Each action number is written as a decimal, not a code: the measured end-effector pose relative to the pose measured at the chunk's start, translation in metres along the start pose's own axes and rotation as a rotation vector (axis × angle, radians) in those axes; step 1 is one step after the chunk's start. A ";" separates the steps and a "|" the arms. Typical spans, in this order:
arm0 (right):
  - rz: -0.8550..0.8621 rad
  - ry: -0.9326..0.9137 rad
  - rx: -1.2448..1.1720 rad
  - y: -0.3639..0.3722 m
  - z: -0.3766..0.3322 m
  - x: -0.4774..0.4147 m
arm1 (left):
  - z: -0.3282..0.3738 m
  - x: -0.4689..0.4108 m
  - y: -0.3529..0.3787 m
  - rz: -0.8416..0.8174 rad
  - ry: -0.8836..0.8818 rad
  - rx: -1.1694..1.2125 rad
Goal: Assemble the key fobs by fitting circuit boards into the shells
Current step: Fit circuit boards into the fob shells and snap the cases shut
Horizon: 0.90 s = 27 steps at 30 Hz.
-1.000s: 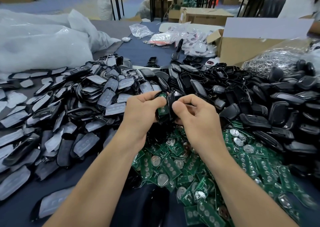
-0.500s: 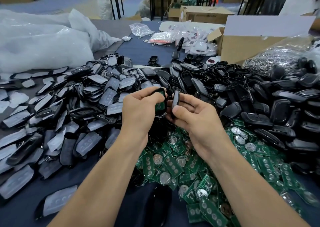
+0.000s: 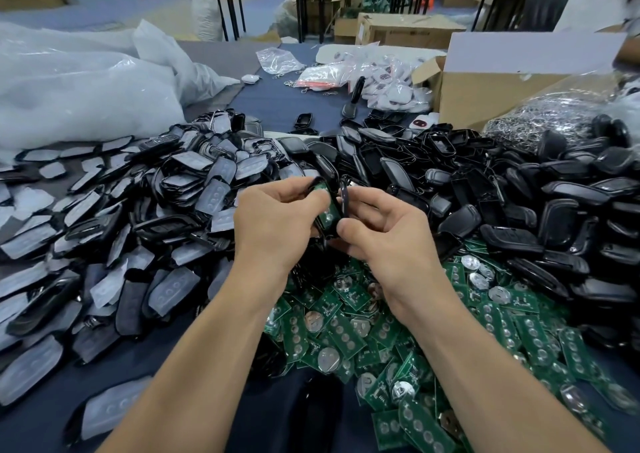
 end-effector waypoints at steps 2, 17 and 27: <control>0.029 -0.039 0.066 -0.002 -0.002 0.000 | 0.001 -0.001 -0.003 0.012 0.027 -0.041; 0.166 -0.152 0.412 -0.016 -0.017 0.002 | -0.002 0.001 0.023 -0.313 0.023 0.016; 0.172 -0.169 0.480 -0.022 -0.022 0.002 | 0.008 0.000 0.025 -0.427 0.169 -0.029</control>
Point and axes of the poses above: each hand's wrist, its own x-axis away from the middle knuckle, its own y-axis out of the palm, z = x × y, the point moved 10 cm from there along -x, towards the middle knuckle, and after that the axes turned 6 degrees about y, right-handed, at the moved point
